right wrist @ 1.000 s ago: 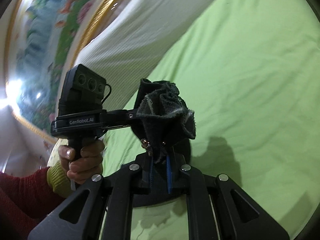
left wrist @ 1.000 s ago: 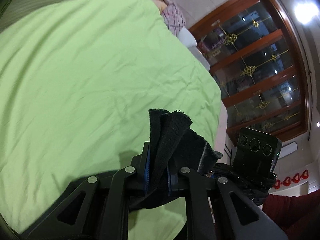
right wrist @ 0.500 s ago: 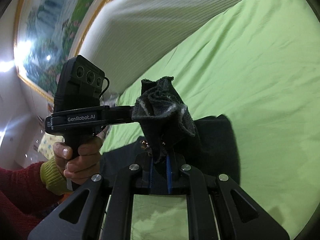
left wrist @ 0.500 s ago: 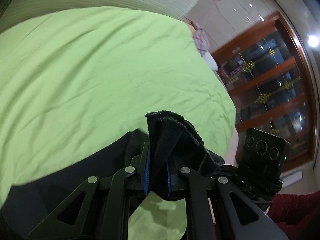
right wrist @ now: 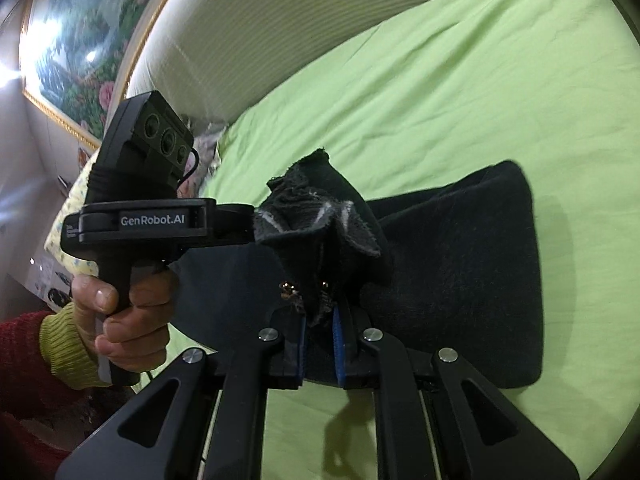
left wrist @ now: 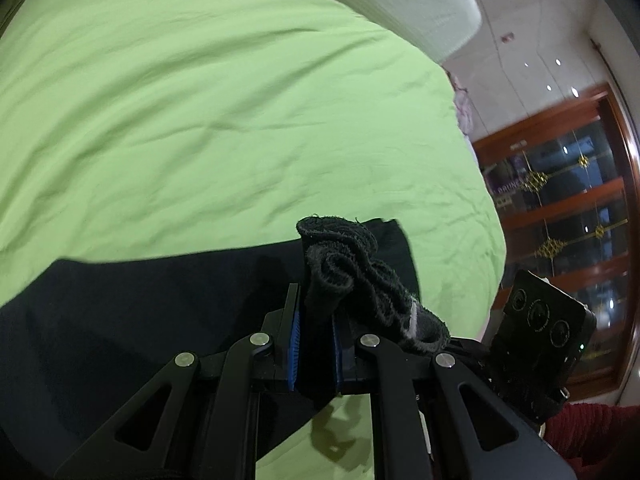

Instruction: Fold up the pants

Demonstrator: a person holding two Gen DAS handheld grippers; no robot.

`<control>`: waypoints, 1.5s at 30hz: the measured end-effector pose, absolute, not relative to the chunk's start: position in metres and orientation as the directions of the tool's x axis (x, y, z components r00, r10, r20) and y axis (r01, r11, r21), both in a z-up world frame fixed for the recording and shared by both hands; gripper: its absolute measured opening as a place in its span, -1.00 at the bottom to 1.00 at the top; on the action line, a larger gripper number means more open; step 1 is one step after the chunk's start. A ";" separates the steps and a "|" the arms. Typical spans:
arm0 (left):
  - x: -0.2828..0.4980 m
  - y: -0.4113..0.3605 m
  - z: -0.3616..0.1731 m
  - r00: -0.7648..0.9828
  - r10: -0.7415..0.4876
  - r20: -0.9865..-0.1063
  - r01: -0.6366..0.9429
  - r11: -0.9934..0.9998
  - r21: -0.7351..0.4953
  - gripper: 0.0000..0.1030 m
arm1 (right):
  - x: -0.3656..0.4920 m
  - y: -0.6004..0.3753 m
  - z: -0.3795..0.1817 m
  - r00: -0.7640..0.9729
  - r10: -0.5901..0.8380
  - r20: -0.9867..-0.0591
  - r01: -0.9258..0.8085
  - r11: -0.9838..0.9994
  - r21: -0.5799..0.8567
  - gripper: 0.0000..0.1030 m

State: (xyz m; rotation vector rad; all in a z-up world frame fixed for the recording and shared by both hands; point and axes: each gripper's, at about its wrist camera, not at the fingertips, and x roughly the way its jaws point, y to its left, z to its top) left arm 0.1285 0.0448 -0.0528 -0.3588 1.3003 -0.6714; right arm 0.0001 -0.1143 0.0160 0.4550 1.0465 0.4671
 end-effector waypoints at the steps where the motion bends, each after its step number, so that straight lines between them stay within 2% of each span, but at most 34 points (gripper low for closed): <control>1: 0.127 0.048 -0.056 0.119 -0.635 -0.763 0.241 0.764 -0.598 -0.79 | 0.001 -0.111 0.014 0.414 0.565 -0.714 -0.150 0.816 0.559 -0.72; 6: 0.120 0.064 -0.065 0.130 -0.620 -0.774 0.184 0.782 -0.596 -0.73 | 0.012 -0.095 0.012 0.375 0.562 -0.737 -0.143 0.821 0.553 -0.66; 8: 0.116 0.073 -0.069 0.134 -0.616 -0.776 0.151 0.787 -0.598 -0.71 | 0.015 -0.090 0.011 0.359 0.568 -0.741 -0.146 0.818 0.556 -0.56; 10: 0.115 0.084 -0.074 0.145 -0.619 -0.772 0.113 0.785 -0.609 -0.70 | 0.017 -0.084 0.010 0.338 0.584 -0.738 -0.158 0.808 0.567 -0.21; 13: 0.110 0.098 -0.073 0.172 -0.619 -0.766 0.074 0.784 -0.617 -0.70 | 0.016 -0.073 0.009 0.312 0.589 -0.745 -0.188 0.807 0.560 -0.05; 16: 0.103 0.111 -0.068 0.200 -0.605 -0.771 0.048 0.792 -0.609 -0.65 | 0.014 -0.068 0.004 0.280 0.596 -0.752 -0.198 0.803 0.562 -0.02; 20: 0.090 0.129 -0.065 0.235 -0.589 -0.774 -0.004 0.795 -0.606 -0.47 | 0.015 -0.063 0.002 0.249 0.606 -0.755 -0.206 0.795 0.570 -0.01; 28: 0.057 0.160 -0.066 0.295 -0.573 -0.765 -0.120 0.772 -0.624 -0.32 | 0.012 -0.059 0.008 0.193 0.637 -0.746 -0.238 0.768 0.595 0.03; 33: 0.029 0.187 -0.059 0.371 -0.512 -0.775 -0.193 0.774 -0.604 -0.06 | 0.015 -0.049 0.023 0.190 0.654 -0.733 -0.279 0.751 0.598 0.03; 45: -0.035 0.255 -0.060 0.480 -0.421 -0.769 -0.385 0.687 -0.616 0.02 | 0.034 -0.004 0.046 0.144 0.666 -0.732 -0.411 0.713 0.568 0.03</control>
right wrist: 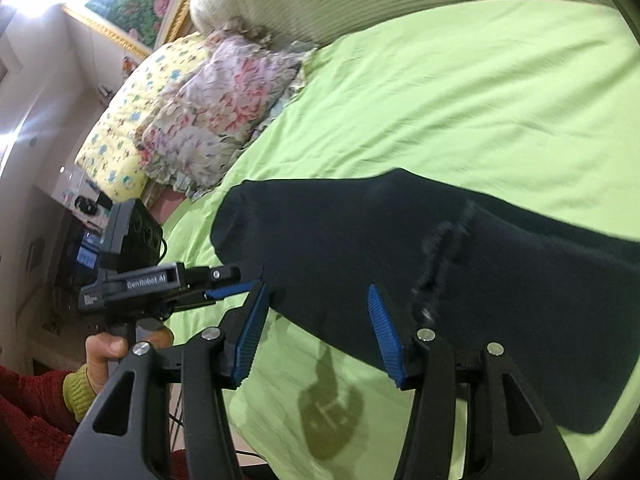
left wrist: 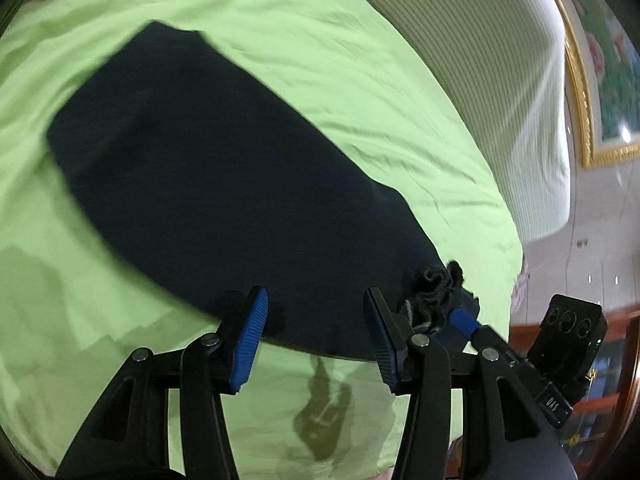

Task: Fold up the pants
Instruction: 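Open both grippers and release the folded pants onto the bed, then grasp the end of the navy pants with the left gripper while the right gripper grasps beside it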

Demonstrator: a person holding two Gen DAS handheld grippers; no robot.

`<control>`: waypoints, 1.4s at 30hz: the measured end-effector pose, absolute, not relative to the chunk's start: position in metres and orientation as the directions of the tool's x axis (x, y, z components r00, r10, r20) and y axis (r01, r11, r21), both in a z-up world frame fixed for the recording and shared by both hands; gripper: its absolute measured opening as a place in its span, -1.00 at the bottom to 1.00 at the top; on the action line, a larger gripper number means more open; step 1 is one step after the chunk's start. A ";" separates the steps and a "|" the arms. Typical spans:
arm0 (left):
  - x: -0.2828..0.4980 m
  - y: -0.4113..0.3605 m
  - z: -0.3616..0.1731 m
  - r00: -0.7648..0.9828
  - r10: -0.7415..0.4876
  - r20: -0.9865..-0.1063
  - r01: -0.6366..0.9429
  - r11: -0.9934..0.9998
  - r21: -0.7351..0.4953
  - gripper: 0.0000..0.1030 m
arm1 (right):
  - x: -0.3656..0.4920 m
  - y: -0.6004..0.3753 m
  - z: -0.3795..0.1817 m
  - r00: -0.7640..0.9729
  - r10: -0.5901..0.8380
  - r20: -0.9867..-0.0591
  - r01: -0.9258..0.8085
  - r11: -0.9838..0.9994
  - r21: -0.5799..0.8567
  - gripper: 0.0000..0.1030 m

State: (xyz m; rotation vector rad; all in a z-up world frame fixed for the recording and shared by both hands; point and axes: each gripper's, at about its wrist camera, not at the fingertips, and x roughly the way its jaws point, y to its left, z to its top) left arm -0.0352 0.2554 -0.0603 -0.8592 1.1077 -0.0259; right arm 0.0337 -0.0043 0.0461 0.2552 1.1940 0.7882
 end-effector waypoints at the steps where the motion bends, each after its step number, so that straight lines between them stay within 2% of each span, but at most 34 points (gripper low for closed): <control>1: -0.040 0.261 -0.061 0.489 -0.411 -0.769 -0.401 0.678 -0.617 0.04 | 0.036 0.001 0.047 0.136 0.666 -0.733 -0.423 0.709 0.565 0.03; 13: -0.078 0.308 -0.068 0.547 -0.348 -0.761 -0.508 0.585 -0.632 0.12 | 0.061 0.054 0.051 0.069 0.666 -0.743 -0.515 0.661 0.545 0.03; 24: -0.071 0.332 -0.090 0.568 -0.339 -0.750 -0.569 0.496 -0.656 0.15 | 0.085 0.100 0.035 -0.008 0.631 -0.776 -0.573 0.633 0.520 0.03; 42: -0.055 0.364 -0.124 0.634 -0.347 -0.691 -0.573 0.389 -0.721 0.15 | 0.147 0.227 -0.019 -0.204 0.474 -0.857 -0.778 0.453 0.436 0.05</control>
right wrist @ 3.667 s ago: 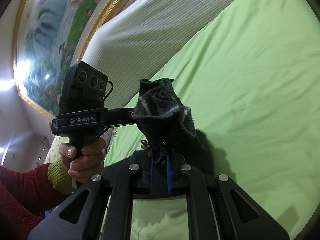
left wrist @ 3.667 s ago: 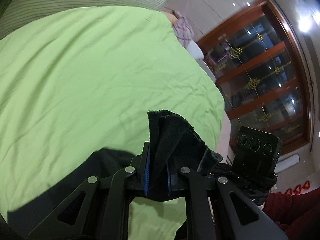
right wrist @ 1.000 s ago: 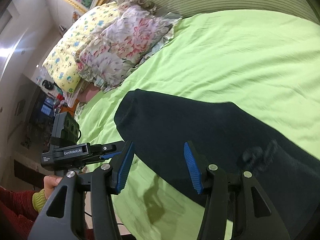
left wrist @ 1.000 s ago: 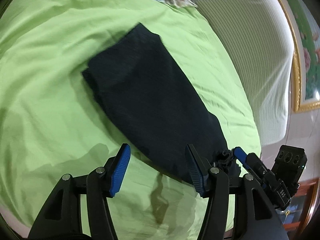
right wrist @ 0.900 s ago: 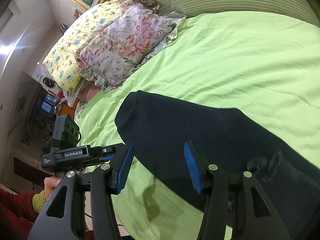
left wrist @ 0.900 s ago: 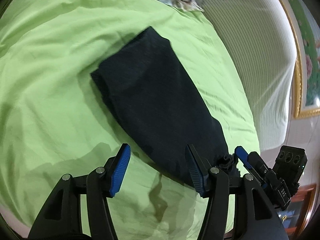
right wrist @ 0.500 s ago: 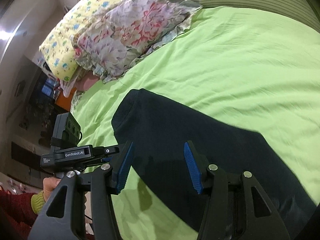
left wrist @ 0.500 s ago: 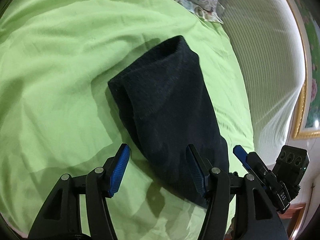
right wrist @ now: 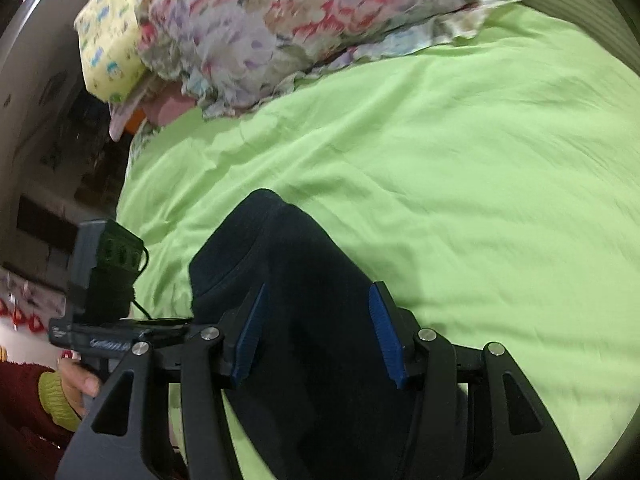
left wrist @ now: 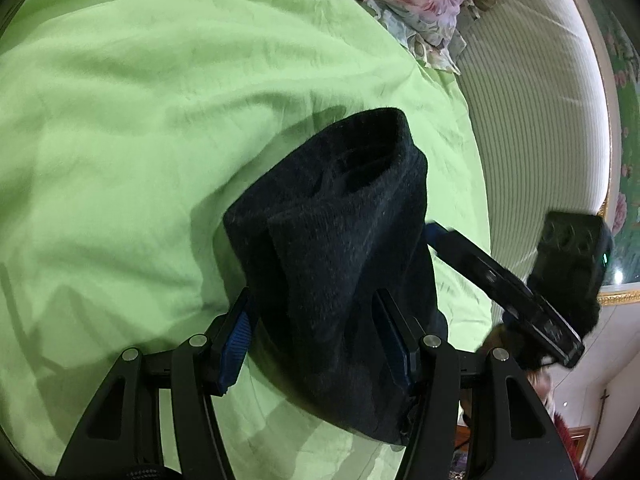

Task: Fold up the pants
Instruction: 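Grasp the end of the navy pants with the left gripper while the right gripper grasps beside it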

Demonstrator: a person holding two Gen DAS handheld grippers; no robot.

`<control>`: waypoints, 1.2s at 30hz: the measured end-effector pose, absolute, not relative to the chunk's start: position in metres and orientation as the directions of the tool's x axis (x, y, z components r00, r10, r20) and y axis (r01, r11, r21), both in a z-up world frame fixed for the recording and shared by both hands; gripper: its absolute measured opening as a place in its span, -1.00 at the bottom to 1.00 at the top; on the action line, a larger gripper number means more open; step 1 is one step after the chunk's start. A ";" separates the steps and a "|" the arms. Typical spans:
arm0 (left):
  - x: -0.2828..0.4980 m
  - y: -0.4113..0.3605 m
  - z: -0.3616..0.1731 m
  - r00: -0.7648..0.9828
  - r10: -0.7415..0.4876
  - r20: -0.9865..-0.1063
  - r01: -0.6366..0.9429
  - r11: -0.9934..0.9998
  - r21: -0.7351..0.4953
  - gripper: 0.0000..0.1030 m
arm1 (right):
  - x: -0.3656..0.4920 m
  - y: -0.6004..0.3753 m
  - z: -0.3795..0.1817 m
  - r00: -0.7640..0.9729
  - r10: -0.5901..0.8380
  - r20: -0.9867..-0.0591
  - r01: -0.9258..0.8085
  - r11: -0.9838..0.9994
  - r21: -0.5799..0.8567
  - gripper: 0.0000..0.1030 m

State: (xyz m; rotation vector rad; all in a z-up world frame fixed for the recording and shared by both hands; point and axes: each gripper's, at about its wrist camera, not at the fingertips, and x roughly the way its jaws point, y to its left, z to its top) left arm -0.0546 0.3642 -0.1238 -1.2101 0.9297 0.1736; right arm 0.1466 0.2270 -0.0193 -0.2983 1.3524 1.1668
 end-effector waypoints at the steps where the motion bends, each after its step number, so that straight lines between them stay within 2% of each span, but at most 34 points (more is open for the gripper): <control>1: -0.053 0.365 -0.124 0.638 -0.344 -0.689 -0.573 0.386 -0.723 0.15 | 0.149 0.234 -0.024 -0.220 0.462 -0.859 -0.784 0.440 0.438 0.05; 9: -0.047 0.363 -0.122 0.644 -0.323 -0.694 -0.567 0.408 -0.715 0.11 | 0.154 0.264 -0.049 -0.326 0.425 -0.844 -0.786 0.374 0.492 0.02; 10: -0.047 0.363 -0.122 0.644 -0.322 -0.694 -0.566 0.410 -0.716 0.11 | 0.152 0.264 -0.048 -0.329 0.424 -0.844 -0.792 0.363 0.491 -0.04; 12: -0.047 0.363 -0.122 0.645 -0.319 -0.694 -0.563 0.414 -0.715 0.09 | 0.151 0.263 -0.046 -0.333 0.425 -0.842 -0.792 0.358 0.494 -0.29; 13: -0.047 0.363 -0.121 0.644 -0.315 -0.697 -0.565 0.420 -0.711 0.03 | 0.151 0.261 -0.045 -0.334 0.431 -0.838 -0.791 0.356 0.498 -0.36; 14: -0.048 0.362 -0.121 0.643 -0.310 -0.701 -0.565 0.425 -0.707 -0.11 | 0.151 0.259 -0.043 -0.335 0.437 -0.835 -0.789 0.355 0.502 -0.38; 15: -0.046 0.363 -0.120 0.642 -0.305 -0.704 -0.565 0.433 -0.703 -0.33 | 0.151 0.255 -0.041 -0.339 0.446 -0.828 -0.782 0.356 0.512 -0.42; 16: -0.047 0.363 -0.120 0.640 -0.306 -0.705 -0.561 0.441 -0.701 -0.44 | 0.152 0.253 -0.039 -0.344 0.455 -0.822 -0.774 0.359 0.522 -0.45; 20: -0.047 0.363 -0.113 0.663 -0.323 -0.676 -0.528 0.439 -0.727 -0.54 | 0.152 0.240 -0.027 -0.331 0.497 -0.802 -0.762 0.361 0.537 -0.49; 26: -0.040 0.347 -0.073 0.693 -0.320 -0.646 -0.447 0.513 -0.733 -0.63 | 0.153 0.213 0.010 -0.287 0.567 -0.772 -0.754 0.364 0.547 -0.49; 36: -0.022 0.309 -0.016 0.716 -0.376 -0.588 -0.318 0.574 -0.754 -0.64 | 0.148 0.143 0.070 -0.197 0.637 -0.745 -0.748 0.394 0.534 -0.49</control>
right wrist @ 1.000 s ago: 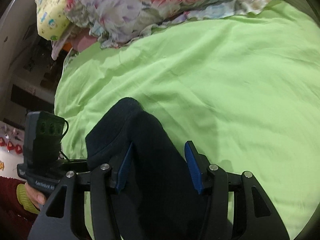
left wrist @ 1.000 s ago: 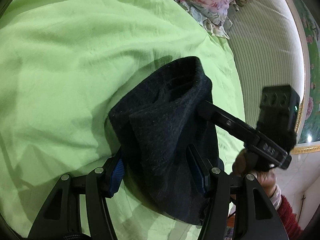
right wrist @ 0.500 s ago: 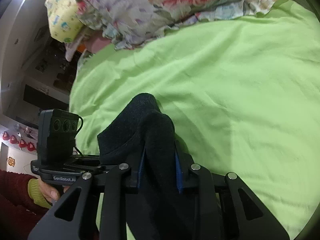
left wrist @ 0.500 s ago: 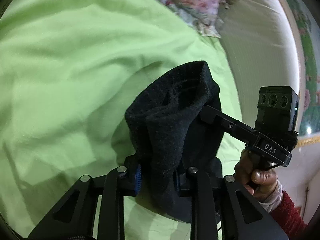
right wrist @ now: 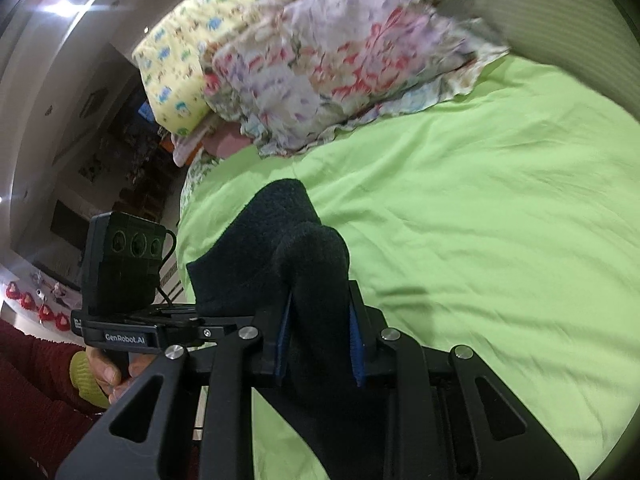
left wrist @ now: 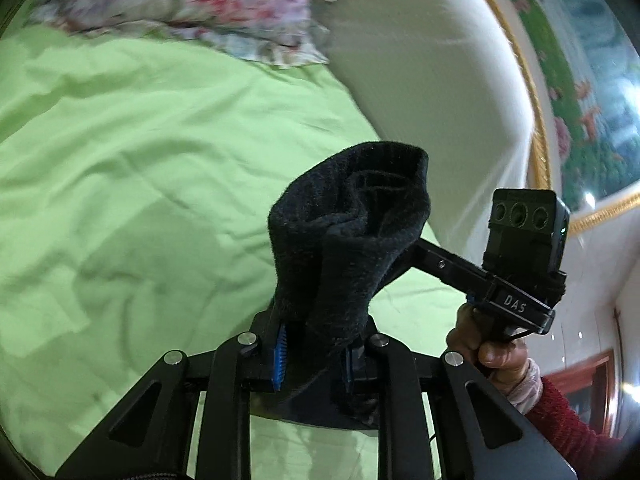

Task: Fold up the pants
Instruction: 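Grasp the end of the navy pants with the left gripper while the right gripper grasps beside it, then lift the pants end with both grippers and fold it over the bundle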

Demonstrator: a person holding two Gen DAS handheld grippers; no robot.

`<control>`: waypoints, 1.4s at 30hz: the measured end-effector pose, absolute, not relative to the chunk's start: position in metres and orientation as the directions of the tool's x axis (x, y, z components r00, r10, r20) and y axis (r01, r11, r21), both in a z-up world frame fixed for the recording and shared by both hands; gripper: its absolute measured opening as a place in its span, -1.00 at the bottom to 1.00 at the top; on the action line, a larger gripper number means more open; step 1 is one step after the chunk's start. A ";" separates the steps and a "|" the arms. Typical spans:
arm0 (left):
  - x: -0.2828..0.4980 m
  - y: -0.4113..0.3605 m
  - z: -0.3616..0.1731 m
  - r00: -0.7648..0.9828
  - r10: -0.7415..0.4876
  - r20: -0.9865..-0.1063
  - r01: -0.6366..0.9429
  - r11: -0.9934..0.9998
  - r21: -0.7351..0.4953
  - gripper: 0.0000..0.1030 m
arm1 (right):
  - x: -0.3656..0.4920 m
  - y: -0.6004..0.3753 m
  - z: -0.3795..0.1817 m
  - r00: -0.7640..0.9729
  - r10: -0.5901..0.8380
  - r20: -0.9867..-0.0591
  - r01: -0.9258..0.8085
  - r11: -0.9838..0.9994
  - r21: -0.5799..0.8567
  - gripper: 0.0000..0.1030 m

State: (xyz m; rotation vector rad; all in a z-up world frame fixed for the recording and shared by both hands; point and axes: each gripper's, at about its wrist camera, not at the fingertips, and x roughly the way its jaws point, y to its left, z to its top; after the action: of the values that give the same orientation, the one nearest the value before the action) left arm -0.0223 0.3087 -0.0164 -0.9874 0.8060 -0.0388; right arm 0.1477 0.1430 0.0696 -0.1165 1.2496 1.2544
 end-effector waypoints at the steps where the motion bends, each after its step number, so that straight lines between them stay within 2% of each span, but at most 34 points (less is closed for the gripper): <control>1: -0.021 0.303 -0.011 0.715 -0.385 -0.583 -0.301 0.584 -0.754 -0.64 | 0.147 0.134 0.074 -0.185 0.644 -0.743 -0.748 0.399 0.531 -0.49; 10: -0.005 0.232 0.026 0.674 -0.472 -0.568 -0.155 0.661 -0.734 -0.64 | 0.140 0.053 0.102 -0.068 0.690 -0.720 -0.740 0.449 0.501 -0.49; 17: 0.010 0.157 0.041 0.596 -0.545 -0.589 -0.034 0.716 -0.697 -0.64 | 0.135 -0.022 0.107 0.026 0.689 -0.724 -0.684 0.541 0.490 -0.49; 27: 0.026 0.075 0.032 0.476 -0.603 -0.641 0.063 0.750 -0.659 -0.64 | 0.121 -0.100 0.092 0.124 0.695 -0.708 -0.580 0.629 0.517 -0.50; 37: 0.035 0.026 0.004 0.390 -0.591 -0.707 0.107 0.791 -0.602 -0.64 | 0.110 -0.146 0.067 0.166 0.661 -0.732 -0.509 0.693 0.511 -0.50; 40: 0.038 0.015 -0.003 0.376 -0.578 -0.724 0.125 0.806 -0.578 -0.59 | 0.109 -0.154 0.061 0.182 0.642 -0.745 -0.490 0.716 0.497 -0.51; 42: 0.040 0.008 -0.007 0.363 -0.575 -0.733 0.141 0.812 -0.567 -0.45 | 0.108 -0.159 0.058 0.197 0.627 -0.754 -0.474 0.734 0.487 -0.51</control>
State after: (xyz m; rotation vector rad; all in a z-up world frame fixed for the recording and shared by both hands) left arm 0.0399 0.0083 -0.0072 -0.4499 1.1118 -0.4809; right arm 0.1077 -0.1593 0.0581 0.1585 1.1349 0.7751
